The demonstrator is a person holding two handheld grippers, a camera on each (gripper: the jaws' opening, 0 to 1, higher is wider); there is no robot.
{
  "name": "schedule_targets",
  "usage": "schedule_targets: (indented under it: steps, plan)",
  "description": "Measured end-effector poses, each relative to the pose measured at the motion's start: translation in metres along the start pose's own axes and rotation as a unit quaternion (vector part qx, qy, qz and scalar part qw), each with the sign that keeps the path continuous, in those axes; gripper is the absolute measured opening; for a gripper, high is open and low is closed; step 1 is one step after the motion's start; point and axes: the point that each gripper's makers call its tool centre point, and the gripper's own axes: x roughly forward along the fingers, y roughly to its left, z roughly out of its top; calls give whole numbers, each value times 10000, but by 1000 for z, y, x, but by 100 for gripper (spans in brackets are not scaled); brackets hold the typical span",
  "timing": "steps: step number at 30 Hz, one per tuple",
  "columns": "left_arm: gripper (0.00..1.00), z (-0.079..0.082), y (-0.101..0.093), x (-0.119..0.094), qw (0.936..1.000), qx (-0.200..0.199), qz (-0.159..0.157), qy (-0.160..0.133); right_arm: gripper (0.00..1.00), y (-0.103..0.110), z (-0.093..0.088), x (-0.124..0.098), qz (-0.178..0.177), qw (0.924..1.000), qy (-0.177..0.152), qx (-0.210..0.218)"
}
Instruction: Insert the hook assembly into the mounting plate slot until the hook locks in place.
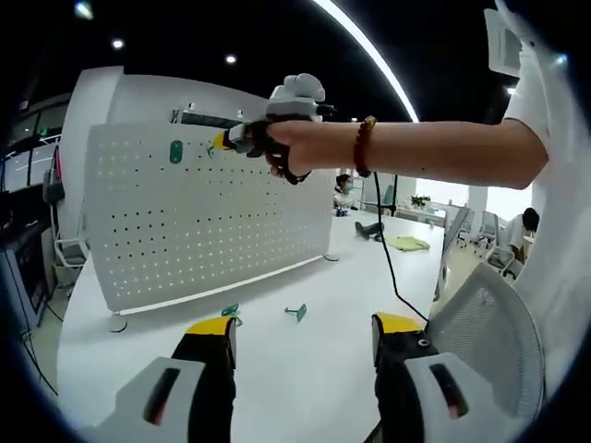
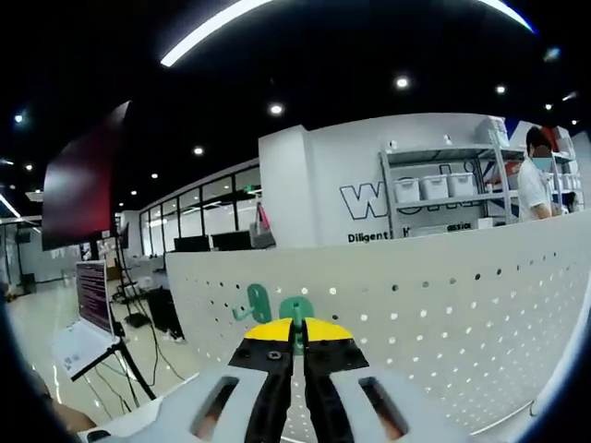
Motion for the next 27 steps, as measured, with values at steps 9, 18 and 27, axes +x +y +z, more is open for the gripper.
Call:
schedule_targets:
  steps: [9, 18, 27]
  plan:
    - [61, -3, 1, 8, 10000, -23, -95, -20, 1, -1, 8, 13, -101, 9998, -152, -37]
    - [61, -3, 7, 6, 9999, -98, -30, -76, 1, -6, 2, 25, -248, 9996, -133, 52]
    - [61, -8, 10, 6, 9998, -206, 5, -59, 1, -4, -1, 29, -400, 9989, -220, 90]
